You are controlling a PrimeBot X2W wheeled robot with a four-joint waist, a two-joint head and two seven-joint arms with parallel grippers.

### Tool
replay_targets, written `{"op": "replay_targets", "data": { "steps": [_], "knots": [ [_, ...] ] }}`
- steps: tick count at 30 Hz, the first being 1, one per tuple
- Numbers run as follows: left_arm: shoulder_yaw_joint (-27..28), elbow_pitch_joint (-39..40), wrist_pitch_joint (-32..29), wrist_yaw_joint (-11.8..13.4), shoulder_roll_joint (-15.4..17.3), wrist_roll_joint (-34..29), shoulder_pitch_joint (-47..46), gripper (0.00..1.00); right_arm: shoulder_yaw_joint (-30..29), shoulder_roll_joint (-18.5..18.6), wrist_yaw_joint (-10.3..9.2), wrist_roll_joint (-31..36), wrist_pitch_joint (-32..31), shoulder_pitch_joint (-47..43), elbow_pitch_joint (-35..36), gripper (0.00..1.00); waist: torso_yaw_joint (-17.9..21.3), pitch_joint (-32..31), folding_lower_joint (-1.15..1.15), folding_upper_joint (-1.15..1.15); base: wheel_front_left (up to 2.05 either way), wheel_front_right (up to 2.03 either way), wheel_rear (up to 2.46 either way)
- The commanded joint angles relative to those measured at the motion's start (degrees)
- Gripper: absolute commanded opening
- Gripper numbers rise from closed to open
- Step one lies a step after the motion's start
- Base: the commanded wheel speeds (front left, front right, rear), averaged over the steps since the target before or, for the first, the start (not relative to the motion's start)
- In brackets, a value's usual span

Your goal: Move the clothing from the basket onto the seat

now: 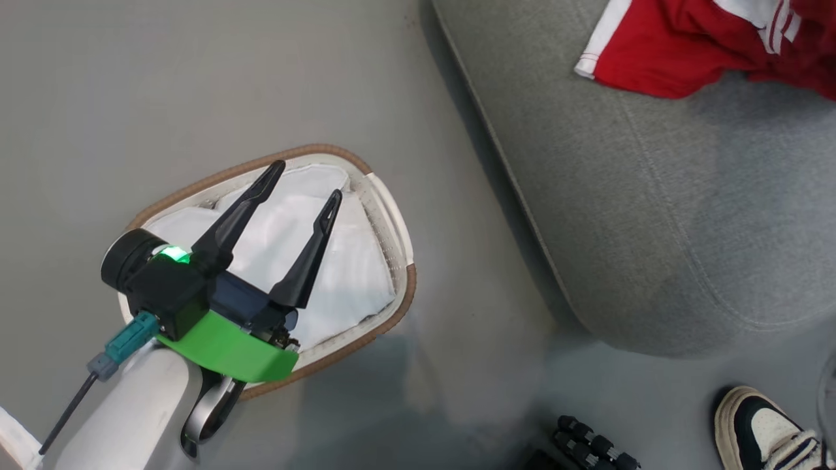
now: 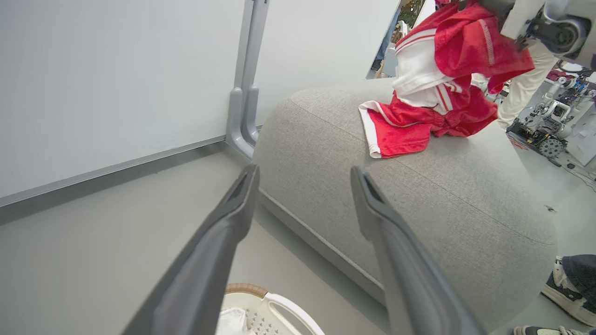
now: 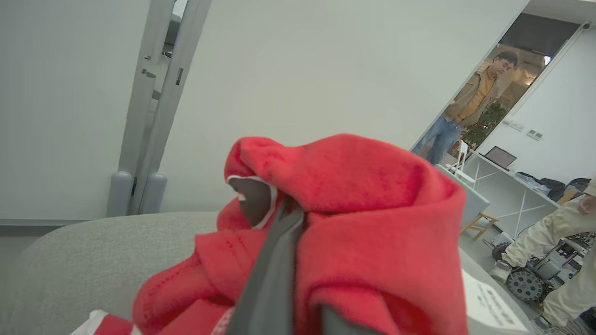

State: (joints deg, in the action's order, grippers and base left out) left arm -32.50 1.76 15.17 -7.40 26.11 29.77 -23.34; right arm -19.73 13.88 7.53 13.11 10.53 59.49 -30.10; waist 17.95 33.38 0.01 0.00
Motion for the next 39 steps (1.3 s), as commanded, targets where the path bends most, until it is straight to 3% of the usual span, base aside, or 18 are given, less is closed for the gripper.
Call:
{"op": "replay_targets", "data": {
  "steps": [1,4,5,6,10,14,26,39],
  "knots": [
    [0.1,0.0,0.0,-0.2,0.4,0.5,-1.2,1.0,-2.5,-0.9,-0.09,0.5,0.4,-1.1,-0.3,0.0,-4.5,4.5,-0.01,0.0,0.0,0.0,0.0],
    [0.2,-0.3,0.0,-0.2,0.6,0.8,-0.9,1.0,-7.8,-3.5,-0.09,4.0,1.7,-4.9,-1.6,0.0,-4.8,4.5,-0.01,0.0,0.0,0.0,0.0],
    [0.2,-0.5,0.0,-0.2,0.7,0.9,-0.7,1.0,-9.8,-4.7,-0.08,4.2,2.0,-5.3,-1.6,0.38,-4.7,4.4,-0.01,0.0,0.0,0.0,0.0],
    [0.1,-0.5,0.0,-0.2,0.7,0.9,-0.6,1.0,-12.4,-5.9,-0.08,4.8,2.6,-6.2,-1.7,1.0,-4.7,4.2,-0.01,0.0,0.0,0.0,0.0],
    [0.3,-1.4,0.0,-0.2,0.2,0.9,-0.1,1.0,-16.3,-8.5,-0.08,6.6,4.3,-10.6,-2.8,1.0,-4.7,2.6,-0.01,0.0,0.0,0.0,0.0],
    [0.6,-2.5,0.0,-0.2,-0.9,1.0,0.5,1.0,-15.2,-9.9,-0.08,4.9,4.7,-14.9,-0.5,1.0,-4.7,0.3,-0.01,0.0,0.0,0.0,0.0],
    [5.0,-8.4,-0.1,-0.2,-6.4,0.3,4.4,1.0,0.7,-10.9,-0.08,-2.6,4.7,-33.0,7.9,1.0,-7.8,-8.8,-0.01,0.0,0.0,0.0,0.0],
    [19.7,-17.9,0.0,-0.2,-12.1,-3.7,7.1,1.0,18.6,-10.8,-0.08,-13.6,4.6,-31.7,9.4,1.0,-15.4,-14.5,-0.01,0.0,0.0,0.0,0.0]
  ]
}}
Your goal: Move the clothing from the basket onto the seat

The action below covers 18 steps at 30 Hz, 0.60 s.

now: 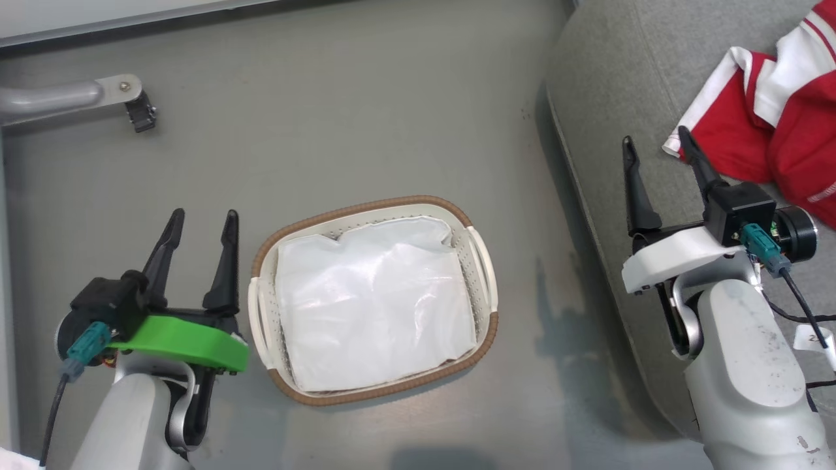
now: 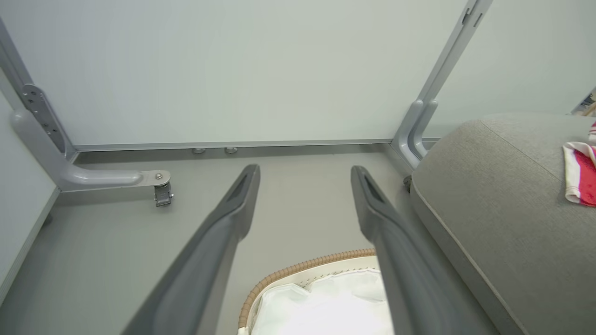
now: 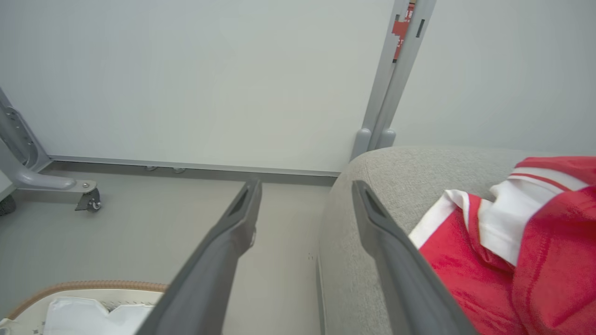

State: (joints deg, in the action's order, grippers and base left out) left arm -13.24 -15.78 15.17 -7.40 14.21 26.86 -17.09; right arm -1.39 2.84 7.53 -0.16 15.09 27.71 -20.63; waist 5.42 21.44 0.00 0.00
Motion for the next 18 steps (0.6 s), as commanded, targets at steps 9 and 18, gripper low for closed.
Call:
{"op": "replay_targets", "data": {
  "steps": [9,18],
  "knots": [
    [9.5,-4.7,-0.1,-0.2,-3.6,-3.9,3.3,1.0,4.1,0.3,-0.08,-4.6,0.1,-3.7,-1.0,1.0,-6.7,-6.9,0.0,0.0,0.0,0.0,0.0],
    [13.2,-5.5,0.0,-0.2,-6.4,-6.8,9.5,1.0,3.8,0.2,-0.08,-7.4,0.1,-10.9,-1.0,1.0,-8.4,-12.5,0.0,0.0,0.0,0.0,0.0]
  ]
}}
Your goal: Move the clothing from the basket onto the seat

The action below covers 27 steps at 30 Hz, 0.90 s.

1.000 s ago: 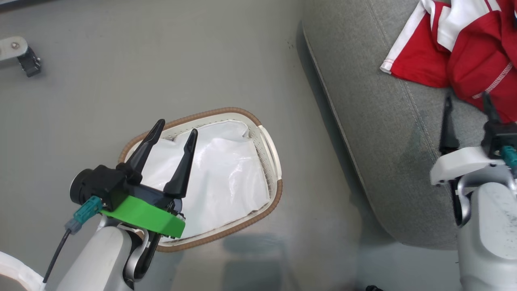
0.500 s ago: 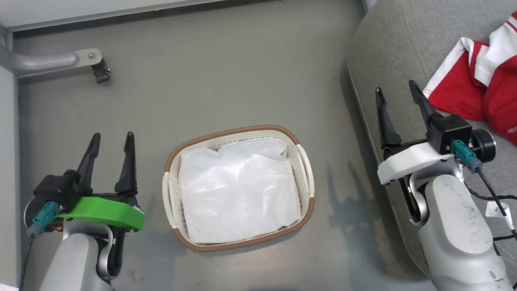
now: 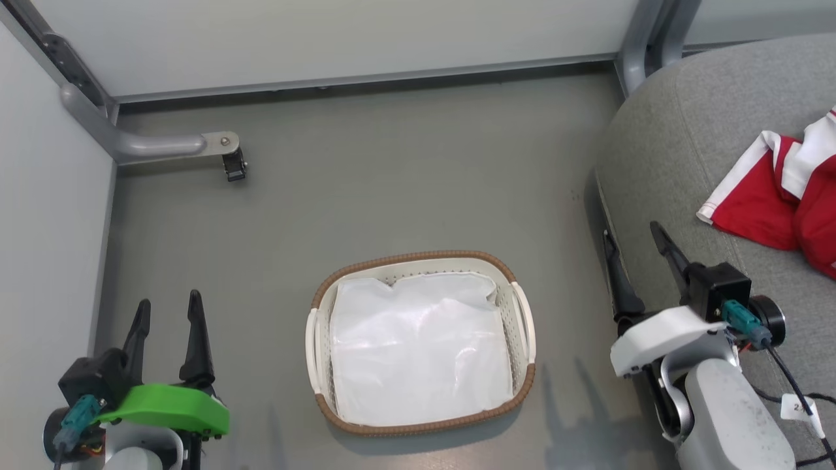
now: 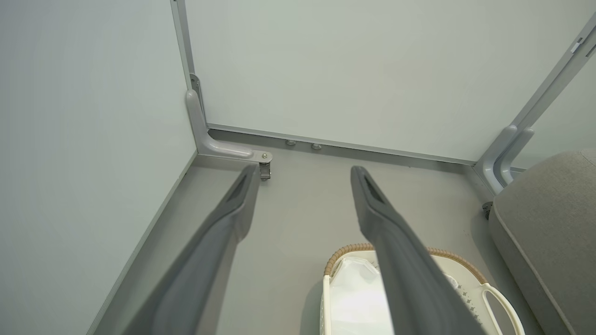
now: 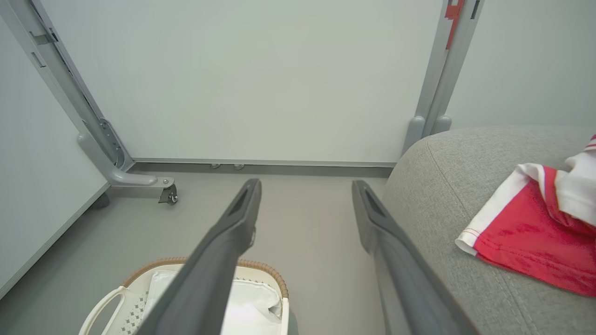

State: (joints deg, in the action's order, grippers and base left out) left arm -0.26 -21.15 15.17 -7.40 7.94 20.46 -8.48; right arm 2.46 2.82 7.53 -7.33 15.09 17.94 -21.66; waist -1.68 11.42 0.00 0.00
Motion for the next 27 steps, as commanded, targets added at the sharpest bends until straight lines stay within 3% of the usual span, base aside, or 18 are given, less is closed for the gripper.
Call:
{"op": "replay_targets", "data": {
  "steps": [1,17,18,22,27],
  "knots": [
    [0.5,-0.1,0.0,-0.2,-0.4,-0.7,1.6,1.0,0.1,0.2,-0.08,-0.2,0.1,-1.9,-0.1,1.0,-1.4,-3.1,0.0,0.0,0.0,0.0,0.0],
    [-1.1,-2.4,0.0,-0.2,-2.0,0.9,8.9,1.0,0.5,0.3,-0.08,-1.3,0.1,-10.4,-2.0,1.0,-1.8,-9.5,0.0,0.0,0.0,0.0,0.0],
    [-1.1,-2.4,0.0,0.0,-1.8,0.9,8.3,0.0,0.5,0.0,0.0,-1.0,0.0,-9.8,-2.0,0.0,-1.8,-9.3,0.0,0.0,0.0,0.0,0.0],
    [-1.4,-4.0,-0.2,0.0,-2.1,1.2,8.5,0.0,0.4,-0.4,0.0,-1.4,-0.2,-10.7,-3.6,0.0,-1.8,-9.4,0.0,0.0,0.0,0.0,0.0],
    [-0.7,-3.3,-1.8,0.0,-2.3,6.2,7.9,0.0,-0.5,-0.4,0.0,-7.2,-2.0,-10.5,-3.1,0.0,-1.6,-9.5,0.0,0.0,0.0,0.0,0.0]
  ]
}}
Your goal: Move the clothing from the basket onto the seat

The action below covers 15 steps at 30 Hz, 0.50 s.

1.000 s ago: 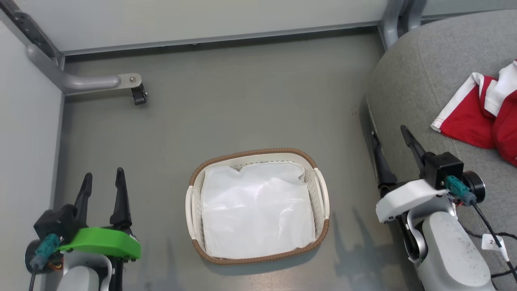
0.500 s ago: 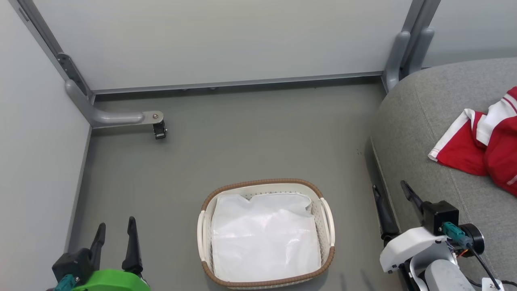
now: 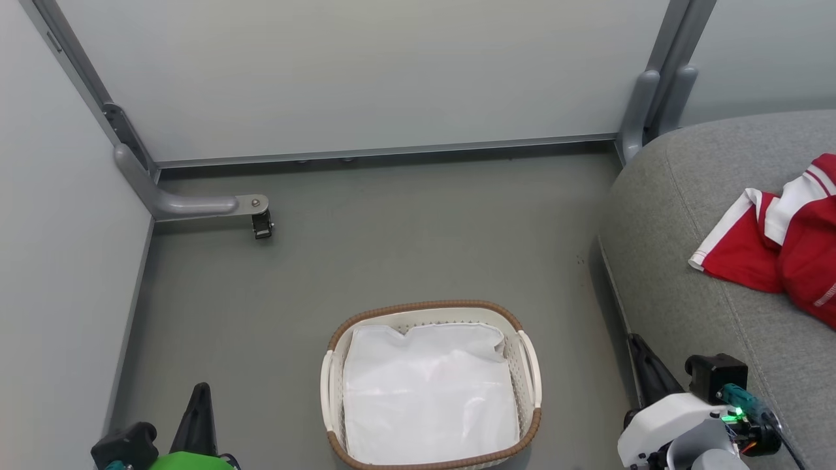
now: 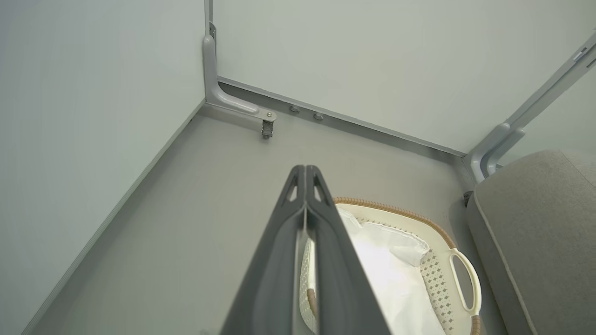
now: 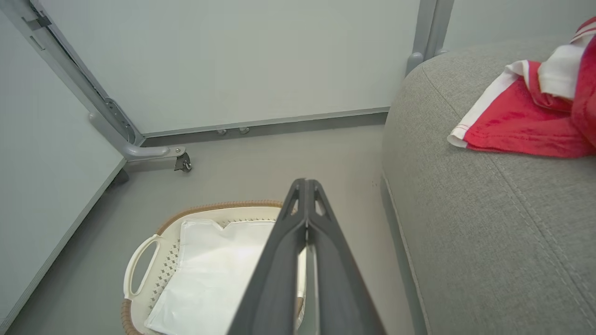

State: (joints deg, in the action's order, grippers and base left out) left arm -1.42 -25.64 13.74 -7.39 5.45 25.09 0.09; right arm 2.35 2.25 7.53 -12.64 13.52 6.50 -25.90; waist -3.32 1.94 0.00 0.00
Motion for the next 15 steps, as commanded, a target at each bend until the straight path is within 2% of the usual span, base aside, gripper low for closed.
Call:
{"op": "replay_targets", "data": {
  "steps": [1,15],
  "knots": [
    [0.6,1.3,-0.6,0.0,0.1,2.4,-0.7,0.0,-0.5,0.2,0.0,-2.9,-0.6,1.0,1.3,0.0,0.0,0.0,0.0,0.0,0.0,0.0,0.0],
    [2.0,3.4,-4.2,0.0,-0.4,14.5,-1.8,0.0,-1.9,0.3,-0.01,-17.4,-4.1,0.5,3.6,0.0,0.4,-0.2,0.0,0.0,0.0,0.0,0.0]
  ]
}}
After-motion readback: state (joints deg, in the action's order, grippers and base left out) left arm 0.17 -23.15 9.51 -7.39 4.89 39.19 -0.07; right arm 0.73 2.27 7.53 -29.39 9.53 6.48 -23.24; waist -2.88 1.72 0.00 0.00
